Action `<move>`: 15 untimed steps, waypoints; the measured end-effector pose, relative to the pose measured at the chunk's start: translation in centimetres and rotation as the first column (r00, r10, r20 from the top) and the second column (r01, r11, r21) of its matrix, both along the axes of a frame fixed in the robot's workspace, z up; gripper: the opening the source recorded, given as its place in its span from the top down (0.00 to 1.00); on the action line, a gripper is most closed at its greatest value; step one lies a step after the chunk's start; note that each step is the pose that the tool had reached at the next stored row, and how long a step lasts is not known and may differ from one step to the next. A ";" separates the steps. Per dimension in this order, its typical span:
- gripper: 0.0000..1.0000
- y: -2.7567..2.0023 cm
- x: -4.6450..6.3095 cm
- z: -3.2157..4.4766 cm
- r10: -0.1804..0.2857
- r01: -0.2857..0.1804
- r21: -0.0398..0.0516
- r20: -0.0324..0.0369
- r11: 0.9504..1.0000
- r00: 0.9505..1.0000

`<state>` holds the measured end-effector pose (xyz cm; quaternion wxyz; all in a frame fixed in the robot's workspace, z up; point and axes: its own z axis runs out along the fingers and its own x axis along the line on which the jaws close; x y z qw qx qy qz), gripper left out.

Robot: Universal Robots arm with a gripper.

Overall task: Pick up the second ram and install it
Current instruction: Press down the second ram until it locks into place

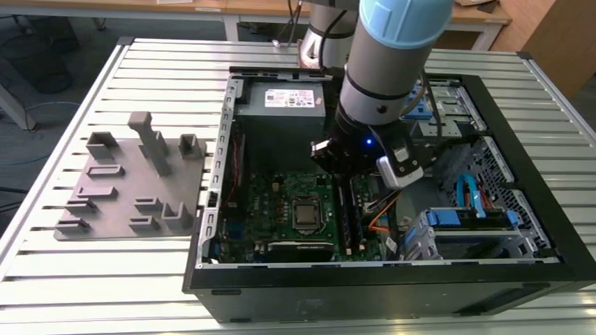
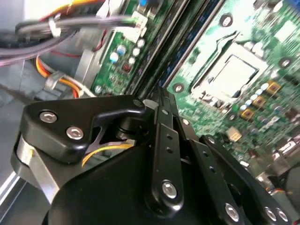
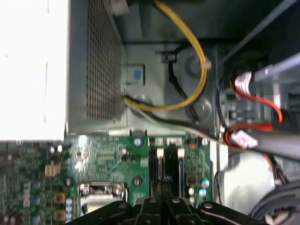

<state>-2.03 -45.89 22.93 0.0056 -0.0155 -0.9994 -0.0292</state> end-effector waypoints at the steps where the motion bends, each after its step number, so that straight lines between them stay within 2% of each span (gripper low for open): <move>1: 0.89 -0.29 0.0 0.00 0.000 0.000 -0.004 0.000 1.000 1.000; 8: 0.89 -2.38 0.0 -0.06 0.000 0.000 -0.032 0.000 1.000 1.000; 12: 0.89 -3.32 0.0 -0.10 0.000 0.000 -0.061 -0.002 0.998 1.000; 13: 0.89 -3.63 0.0 -0.13 0.000 0.000 -0.065 -0.002 0.998 1.000; 15: 0.89 -4.48 0.0 -0.25 0.000 0.000 -0.068 -0.002 0.998 1.000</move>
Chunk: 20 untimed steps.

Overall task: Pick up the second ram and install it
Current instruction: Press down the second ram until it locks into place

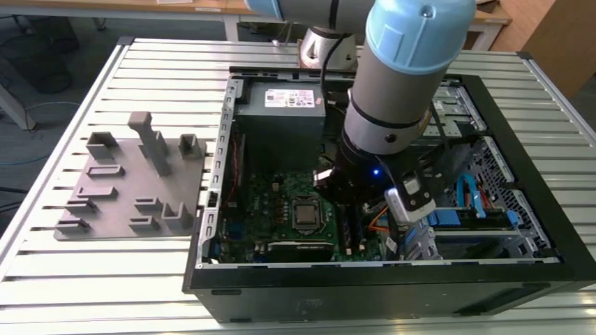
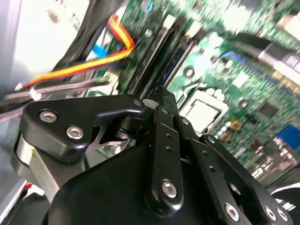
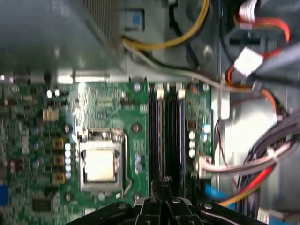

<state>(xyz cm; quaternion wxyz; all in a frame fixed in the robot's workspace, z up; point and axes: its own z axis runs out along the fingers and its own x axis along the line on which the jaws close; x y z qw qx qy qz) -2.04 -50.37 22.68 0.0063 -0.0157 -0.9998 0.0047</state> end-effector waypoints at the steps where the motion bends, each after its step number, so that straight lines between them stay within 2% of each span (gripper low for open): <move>1: 0.89 -0.44 0.0 -0.09 0.000 0.000 0.000 0.000 1.000 1.000; 3: 0.89 -0.98 0.0 -0.26 0.000 0.000 0.001 0.000 1.000 1.000; 6: 0.89 -1.33 0.0 -0.31 0.000 0.000 0.001 0.000 1.000 1.000; 17: 0.89 -1.38 0.0 -1.01 0.000 0.000 0.001 -0.002 1.000 1.000; 20: 0.89 -1.36 0.0 -0.85 0.000 0.000 0.004 -0.001 1.000 1.000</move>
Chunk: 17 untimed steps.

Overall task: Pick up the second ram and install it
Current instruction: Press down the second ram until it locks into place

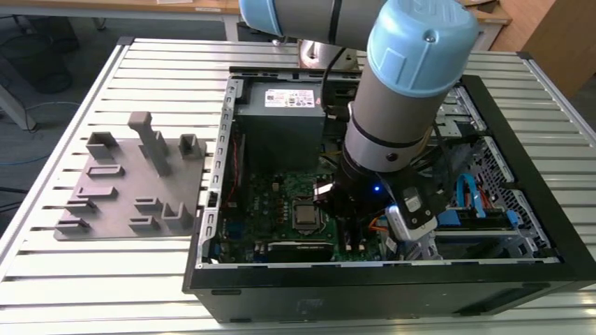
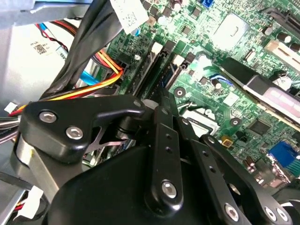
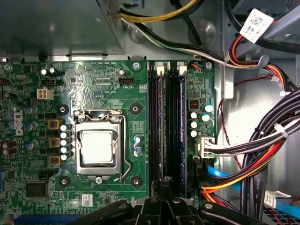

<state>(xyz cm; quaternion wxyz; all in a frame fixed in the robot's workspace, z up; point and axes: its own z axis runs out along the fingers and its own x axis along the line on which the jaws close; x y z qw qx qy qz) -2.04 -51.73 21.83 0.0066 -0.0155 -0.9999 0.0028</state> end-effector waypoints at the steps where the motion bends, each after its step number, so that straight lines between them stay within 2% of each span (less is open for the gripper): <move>1: 0.89 0.03 0.0 0.21 0.000 0.000 0.004 0.001 1.000 1.000; 3: 0.89 -0.02 0.0 0.92 0.000 0.000 0.003 0.000 1.000 1.000; 5: 0.89 0.09 0.0 1.12 0.000 0.000 0.007 0.000 1.000 1.000; 7: 0.89 0.45 0.0 1.14 0.000 0.000 0.014 0.000 1.000 1.000; 12: 0.89 1.65 0.0 1.14 0.000 0.000 0.031 0.000 1.000 1.000; 17: 0.89 3.33 0.0 1.15 0.000 0.000 0.031 0.000 1.000 1.000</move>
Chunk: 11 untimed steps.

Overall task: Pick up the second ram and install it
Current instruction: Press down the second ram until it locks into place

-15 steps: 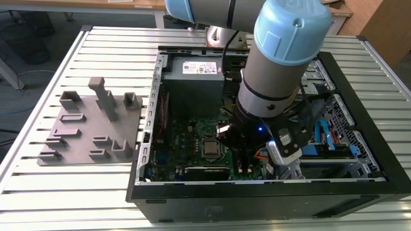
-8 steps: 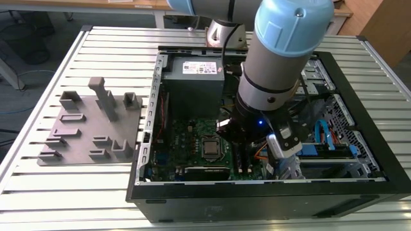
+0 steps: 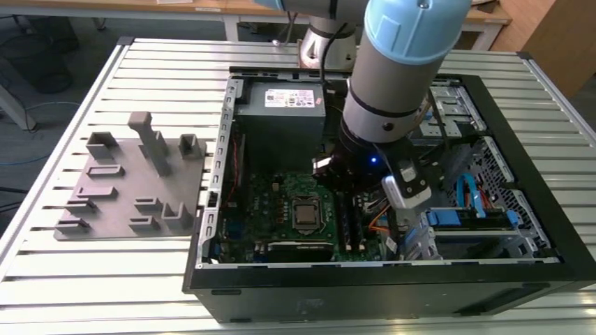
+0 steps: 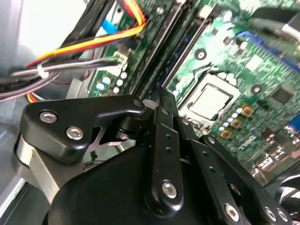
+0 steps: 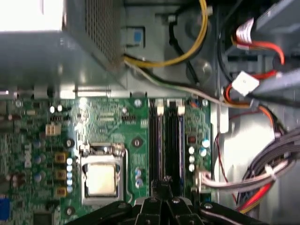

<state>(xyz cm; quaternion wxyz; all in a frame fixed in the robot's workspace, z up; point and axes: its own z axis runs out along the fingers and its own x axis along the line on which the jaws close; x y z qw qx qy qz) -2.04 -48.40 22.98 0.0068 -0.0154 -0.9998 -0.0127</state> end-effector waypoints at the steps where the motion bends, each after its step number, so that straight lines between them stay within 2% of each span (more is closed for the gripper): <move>1: 0.89 0.13 0.0 0.08 0.000 0.000 0.000 0.000 1.000 1.000; 8: 0.89 0.14 0.0 1.96 0.000 0.000 0.000 0.002 1.000 1.000; 11: 0.89 0.15 0.0 2.11 0.000 0.000 0.001 0.002 1.000 1.000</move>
